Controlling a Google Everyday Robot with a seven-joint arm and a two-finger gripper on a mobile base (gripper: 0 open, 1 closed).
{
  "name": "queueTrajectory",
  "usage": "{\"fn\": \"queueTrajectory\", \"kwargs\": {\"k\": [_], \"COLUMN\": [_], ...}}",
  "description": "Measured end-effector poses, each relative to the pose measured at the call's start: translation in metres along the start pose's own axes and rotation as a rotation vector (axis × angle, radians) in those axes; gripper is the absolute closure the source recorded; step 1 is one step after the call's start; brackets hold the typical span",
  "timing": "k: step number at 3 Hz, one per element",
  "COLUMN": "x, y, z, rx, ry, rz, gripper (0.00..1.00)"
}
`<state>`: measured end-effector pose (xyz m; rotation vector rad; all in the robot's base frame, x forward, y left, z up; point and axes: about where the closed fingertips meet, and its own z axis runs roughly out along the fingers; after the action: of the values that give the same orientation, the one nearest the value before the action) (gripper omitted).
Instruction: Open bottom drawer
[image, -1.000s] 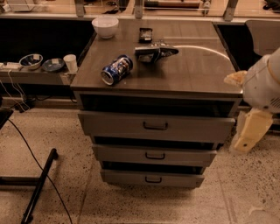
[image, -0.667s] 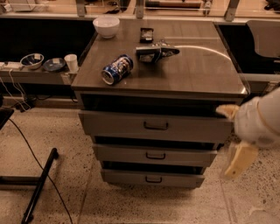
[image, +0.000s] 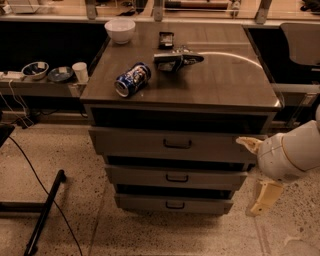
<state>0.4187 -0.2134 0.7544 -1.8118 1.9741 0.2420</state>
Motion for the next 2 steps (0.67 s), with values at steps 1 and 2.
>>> {"fn": "queueTrajectory", "kwargs": {"k": [1, 2], "x": [0.021, 0.051], "y": [-0.006, 0.013], "z": [0.031, 0.103], "rx": [-0.007, -0.014], "ry": [0.001, -0.094], "rz": [0.000, 0.013], "gripper": [0.00, 0.00]}}
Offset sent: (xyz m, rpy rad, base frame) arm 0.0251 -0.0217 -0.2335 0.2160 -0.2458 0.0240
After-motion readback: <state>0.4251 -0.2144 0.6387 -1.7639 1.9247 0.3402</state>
